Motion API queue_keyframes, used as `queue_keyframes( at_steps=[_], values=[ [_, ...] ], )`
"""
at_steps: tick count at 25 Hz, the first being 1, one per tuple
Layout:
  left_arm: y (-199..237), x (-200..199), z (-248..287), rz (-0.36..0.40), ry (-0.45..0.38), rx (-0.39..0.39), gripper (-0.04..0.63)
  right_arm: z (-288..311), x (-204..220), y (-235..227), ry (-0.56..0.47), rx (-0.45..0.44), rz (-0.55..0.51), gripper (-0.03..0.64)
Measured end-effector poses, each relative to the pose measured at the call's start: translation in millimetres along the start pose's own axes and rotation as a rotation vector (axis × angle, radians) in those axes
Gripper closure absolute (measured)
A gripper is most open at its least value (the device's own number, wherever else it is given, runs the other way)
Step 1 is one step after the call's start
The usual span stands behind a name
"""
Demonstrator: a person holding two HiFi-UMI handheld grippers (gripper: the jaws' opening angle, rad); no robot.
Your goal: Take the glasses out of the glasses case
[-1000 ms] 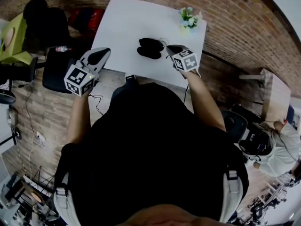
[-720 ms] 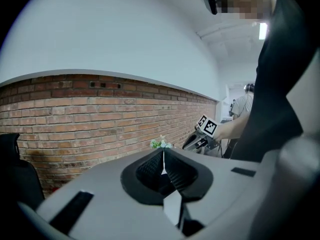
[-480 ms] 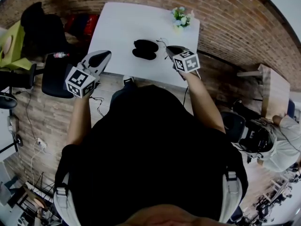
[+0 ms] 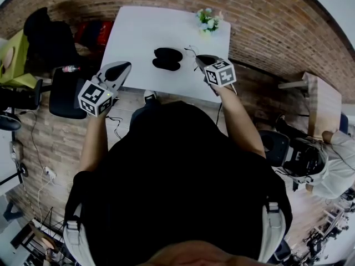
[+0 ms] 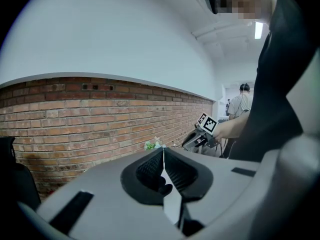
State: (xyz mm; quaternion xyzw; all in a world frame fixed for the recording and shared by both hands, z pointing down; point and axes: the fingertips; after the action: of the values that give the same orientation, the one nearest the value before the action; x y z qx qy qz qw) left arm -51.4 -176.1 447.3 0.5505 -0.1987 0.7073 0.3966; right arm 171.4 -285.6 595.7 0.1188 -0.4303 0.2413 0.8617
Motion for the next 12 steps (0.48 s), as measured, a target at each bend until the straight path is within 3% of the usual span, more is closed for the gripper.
queue_keyframes(
  at_steps=[7, 12],
  values=[
    [-10, 2, 2, 0.012, 0.001, 0.012, 0.583, -14, -5, 3, -0.058, -0.026, 0.069, 0.591],
    [-15, 4, 5, 0.014, 0.004, 0.018, 0.583, -23, -9, 3, -0.069, -0.022, 0.062, 0.591]
  ],
)
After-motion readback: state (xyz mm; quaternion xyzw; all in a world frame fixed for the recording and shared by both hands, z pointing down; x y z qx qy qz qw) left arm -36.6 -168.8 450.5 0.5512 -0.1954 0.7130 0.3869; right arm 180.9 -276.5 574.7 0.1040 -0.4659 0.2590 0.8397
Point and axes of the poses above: the fingertips, and each gripper's own axes: z forward along the fingers, y to its left, x out of its underside, and after that the axes turned 11 degrees about -z, right-handed
